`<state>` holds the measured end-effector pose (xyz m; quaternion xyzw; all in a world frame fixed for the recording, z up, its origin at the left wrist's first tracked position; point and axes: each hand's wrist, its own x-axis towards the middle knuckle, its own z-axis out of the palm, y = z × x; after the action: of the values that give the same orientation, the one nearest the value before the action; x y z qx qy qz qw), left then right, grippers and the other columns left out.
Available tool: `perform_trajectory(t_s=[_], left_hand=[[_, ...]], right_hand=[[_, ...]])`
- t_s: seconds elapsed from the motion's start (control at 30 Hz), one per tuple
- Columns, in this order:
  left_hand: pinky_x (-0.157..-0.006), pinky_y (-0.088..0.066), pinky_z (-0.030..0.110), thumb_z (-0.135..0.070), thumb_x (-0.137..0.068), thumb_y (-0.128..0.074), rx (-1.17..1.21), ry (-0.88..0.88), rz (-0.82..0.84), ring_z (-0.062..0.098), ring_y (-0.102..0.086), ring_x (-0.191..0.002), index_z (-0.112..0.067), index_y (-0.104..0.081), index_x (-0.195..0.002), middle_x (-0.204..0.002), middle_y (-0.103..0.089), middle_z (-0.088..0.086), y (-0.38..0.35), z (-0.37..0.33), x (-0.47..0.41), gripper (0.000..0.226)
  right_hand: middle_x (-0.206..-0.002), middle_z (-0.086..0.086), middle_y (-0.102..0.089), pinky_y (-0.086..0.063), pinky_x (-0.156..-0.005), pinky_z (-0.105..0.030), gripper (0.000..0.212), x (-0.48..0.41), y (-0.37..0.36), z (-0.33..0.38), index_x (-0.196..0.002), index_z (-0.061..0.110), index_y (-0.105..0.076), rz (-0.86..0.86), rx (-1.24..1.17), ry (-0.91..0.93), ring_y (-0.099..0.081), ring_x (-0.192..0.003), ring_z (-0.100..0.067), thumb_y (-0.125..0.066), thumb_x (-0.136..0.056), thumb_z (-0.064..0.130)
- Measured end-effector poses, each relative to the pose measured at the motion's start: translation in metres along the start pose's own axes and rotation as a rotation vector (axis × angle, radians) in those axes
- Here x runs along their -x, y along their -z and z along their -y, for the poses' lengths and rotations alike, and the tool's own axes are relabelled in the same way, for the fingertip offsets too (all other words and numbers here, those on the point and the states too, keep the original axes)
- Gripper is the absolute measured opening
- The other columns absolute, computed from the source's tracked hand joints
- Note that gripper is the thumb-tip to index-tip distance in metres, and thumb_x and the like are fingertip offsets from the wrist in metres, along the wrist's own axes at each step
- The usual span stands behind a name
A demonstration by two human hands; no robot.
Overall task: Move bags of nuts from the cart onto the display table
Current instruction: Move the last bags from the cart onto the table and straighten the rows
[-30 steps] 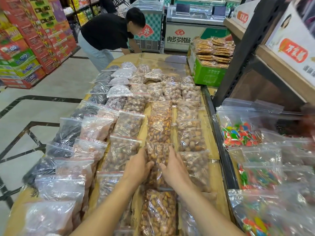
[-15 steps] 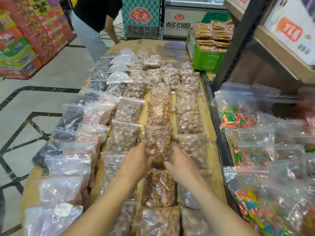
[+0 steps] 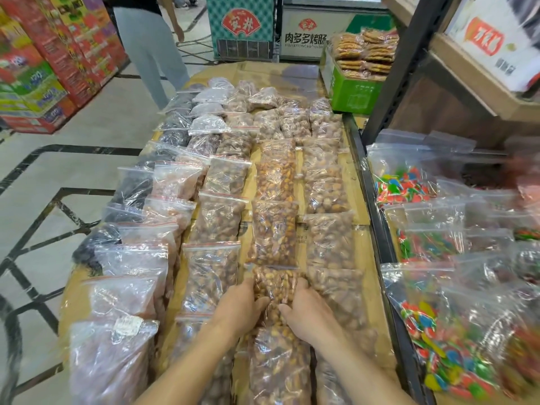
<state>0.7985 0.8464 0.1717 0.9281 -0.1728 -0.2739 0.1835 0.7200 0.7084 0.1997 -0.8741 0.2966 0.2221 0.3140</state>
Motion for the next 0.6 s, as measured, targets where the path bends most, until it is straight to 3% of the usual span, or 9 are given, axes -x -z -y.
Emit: perform_trajectory(t_s=[0.1,0.33,0.5,0.6], left_hand=[[-0.081,-0.053,0.040,-0.035,-0.103,-0.064,0.093,-0.005,-0.043,0.034,-0.071,-0.105,-0.013,-0.056,-0.116,-0.109,-0.076,0.012,0.000,0.004,0.000,0.027],[-0.088,-0.056,0.044,-0.033,-0.103,-0.063,0.140,-0.012,-0.115,0.033,-0.069,-0.103,-0.012,-0.059,-0.120,-0.106,-0.073,0.008,0.008,-0.001,-0.006,0.027],[-0.099,-0.054,0.037,-0.039,-0.102,-0.066,0.106,-0.045,-0.184,0.025,-0.065,-0.119,-0.013,-0.050,-0.149,-0.135,-0.065,0.005,0.018,-0.001,0.018,0.056],[-0.087,-0.052,0.028,-0.041,-0.102,-0.066,0.129,-0.071,-0.161,0.017,-0.066,-0.104,-0.016,-0.057,-0.138,-0.121,-0.067,-0.001,0.020,0.006,0.051,0.044]], right_hand=[[-0.158,-0.012,-0.046,-0.043,-0.116,-0.040,0.071,0.004,-0.002,0.001,-0.161,0.004,-0.026,-0.051,-0.044,0.033,-0.048,-0.145,-0.031,-0.061,-0.107,0.033],[-0.166,-0.010,-0.039,-0.036,-0.121,-0.040,0.076,-0.002,0.005,0.008,-0.165,0.008,-0.019,-0.107,-0.069,0.063,-0.040,-0.152,-0.028,-0.061,-0.107,0.034],[-0.170,-0.004,-0.034,-0.035,-0.125,-0.043,0.082,0.016,0.012,-0.006,-0.168,0.013,-0.017,-0.065,-0.077,0.060,-0.037,-0.155,-0.023,-0.062,-0.105,0.041],[-0.164,0.004,-0.042,-0.035,-0.124,-0.039,0.073,0.046,0.012,-0.020,-0.165,0.017,-0.028,-0.065,-0.061,0.068,-0.041,-0.152,-0.016,-0.062,-0.105,0.040]])
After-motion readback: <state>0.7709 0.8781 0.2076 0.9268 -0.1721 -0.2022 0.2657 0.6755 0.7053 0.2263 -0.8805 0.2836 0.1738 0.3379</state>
